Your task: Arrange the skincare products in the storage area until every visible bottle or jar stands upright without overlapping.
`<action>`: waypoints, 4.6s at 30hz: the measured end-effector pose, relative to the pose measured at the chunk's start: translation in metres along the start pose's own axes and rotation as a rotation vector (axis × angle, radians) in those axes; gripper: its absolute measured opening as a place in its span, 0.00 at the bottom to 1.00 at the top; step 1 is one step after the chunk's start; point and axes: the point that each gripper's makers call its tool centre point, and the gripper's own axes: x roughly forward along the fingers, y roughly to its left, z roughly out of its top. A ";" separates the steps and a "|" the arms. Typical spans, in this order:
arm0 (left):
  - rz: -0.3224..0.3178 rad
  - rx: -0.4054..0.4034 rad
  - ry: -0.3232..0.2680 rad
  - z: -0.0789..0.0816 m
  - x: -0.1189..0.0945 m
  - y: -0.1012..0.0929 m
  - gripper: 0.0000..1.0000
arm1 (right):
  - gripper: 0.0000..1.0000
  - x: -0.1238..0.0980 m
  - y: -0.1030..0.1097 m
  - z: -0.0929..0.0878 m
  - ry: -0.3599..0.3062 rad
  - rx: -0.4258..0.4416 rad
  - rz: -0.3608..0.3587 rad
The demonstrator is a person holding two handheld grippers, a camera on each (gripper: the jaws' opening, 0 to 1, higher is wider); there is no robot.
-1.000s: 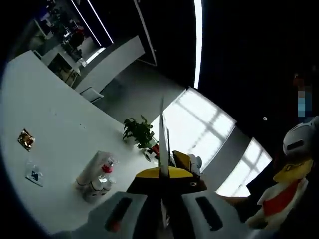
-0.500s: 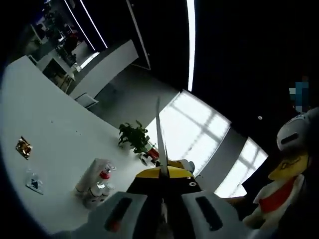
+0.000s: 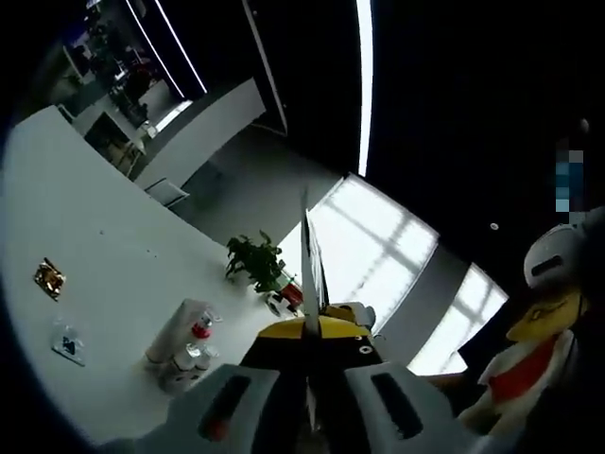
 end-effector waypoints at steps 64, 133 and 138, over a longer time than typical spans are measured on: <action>0.238 -0.247 0.075 -0.055 -0.032 0.068 0.00 | 0.42 -0.026 -0.052 -0.041 0.168 -0.146 -0.280; 0.583 -0.281 0.410 -0.162 -0.037 0.238 0.12 | 0.99 -0.129 -0.121 -0.057 0.225 -0.253 -0.602; 0.592 -0.218 0.458 -0.161 -0.036 0.234 0.19 | 0.99 -0.128 -0.120 -0.059 0.227 -0.250 -0.597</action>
